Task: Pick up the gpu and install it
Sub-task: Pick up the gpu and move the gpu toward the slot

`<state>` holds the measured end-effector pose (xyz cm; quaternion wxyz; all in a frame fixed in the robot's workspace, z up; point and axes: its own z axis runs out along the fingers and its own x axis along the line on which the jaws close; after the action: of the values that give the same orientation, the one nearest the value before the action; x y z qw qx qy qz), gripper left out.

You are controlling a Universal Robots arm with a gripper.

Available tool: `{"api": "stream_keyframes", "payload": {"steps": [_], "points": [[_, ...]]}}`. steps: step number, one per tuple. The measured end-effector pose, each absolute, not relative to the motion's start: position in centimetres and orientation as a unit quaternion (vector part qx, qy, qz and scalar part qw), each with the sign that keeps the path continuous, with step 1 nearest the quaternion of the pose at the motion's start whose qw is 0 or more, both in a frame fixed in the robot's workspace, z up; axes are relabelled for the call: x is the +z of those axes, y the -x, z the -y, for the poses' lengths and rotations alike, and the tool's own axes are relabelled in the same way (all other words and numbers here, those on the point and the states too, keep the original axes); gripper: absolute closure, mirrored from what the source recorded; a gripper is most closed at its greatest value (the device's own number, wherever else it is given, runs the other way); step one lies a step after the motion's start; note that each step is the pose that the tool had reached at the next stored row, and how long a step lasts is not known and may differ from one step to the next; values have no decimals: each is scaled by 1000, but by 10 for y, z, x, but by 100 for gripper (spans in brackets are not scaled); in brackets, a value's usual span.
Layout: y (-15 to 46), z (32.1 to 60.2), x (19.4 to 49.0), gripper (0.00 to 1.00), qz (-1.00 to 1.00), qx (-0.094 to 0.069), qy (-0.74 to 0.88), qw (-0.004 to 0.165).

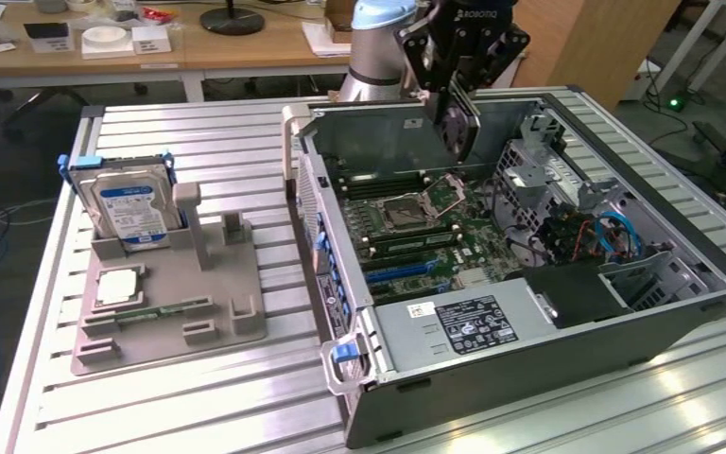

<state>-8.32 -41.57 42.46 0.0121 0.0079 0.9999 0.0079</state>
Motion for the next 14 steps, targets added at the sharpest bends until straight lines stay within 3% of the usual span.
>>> {"api": "stream_keyframes", "payload": {"steps": [14], "points": [[64,416,424,72,-1000,8,-8,12]]}}
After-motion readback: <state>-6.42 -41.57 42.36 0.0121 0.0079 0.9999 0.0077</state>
